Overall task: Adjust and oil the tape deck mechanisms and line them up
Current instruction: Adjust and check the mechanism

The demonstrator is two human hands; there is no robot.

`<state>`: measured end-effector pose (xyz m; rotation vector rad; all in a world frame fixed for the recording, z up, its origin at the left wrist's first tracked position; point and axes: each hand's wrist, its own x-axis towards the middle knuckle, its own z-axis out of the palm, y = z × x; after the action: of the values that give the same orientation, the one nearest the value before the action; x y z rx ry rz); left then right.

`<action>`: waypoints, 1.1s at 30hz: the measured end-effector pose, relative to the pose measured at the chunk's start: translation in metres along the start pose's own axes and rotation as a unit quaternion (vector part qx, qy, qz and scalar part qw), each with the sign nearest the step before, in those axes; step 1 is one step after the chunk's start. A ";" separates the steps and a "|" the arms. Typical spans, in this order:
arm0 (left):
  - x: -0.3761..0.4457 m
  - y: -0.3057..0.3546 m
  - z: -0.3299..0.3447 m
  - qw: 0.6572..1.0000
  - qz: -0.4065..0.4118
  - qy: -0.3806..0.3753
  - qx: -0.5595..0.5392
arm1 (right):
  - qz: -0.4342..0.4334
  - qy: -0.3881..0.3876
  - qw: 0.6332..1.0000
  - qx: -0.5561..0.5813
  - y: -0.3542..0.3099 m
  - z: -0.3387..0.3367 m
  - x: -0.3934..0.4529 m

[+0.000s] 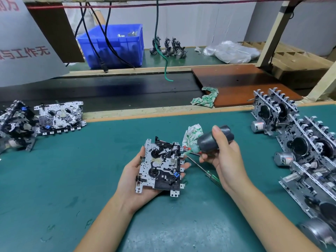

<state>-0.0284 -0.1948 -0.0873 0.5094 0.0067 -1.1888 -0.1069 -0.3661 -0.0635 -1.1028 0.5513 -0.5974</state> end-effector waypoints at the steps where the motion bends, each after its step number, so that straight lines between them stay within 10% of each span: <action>1: 0.000 0.000 0.000 1.000 -0.001 0.000 0.000 | -0.003 -0.001 1.000 -0.009 0.001 0.000 0.000; 29: 0.000 -0.002 -0.004 0.999 0.010 0.009 0.031 | -0.050 0.001 0.998 0.022 -0.005 -0.008 0.004; 33: 0.001 -0.003 -0.004 0.999 0.010 0.021 0.039 | -0.099 0.022 0.986 -0.131 -0.005 -0.019 0.013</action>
<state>-0.0296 -0.1945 -0.0921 0.6023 -0.0084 -1.1625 -0.1110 -0.3892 -0.0671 -1.4072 0.5734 -0.7370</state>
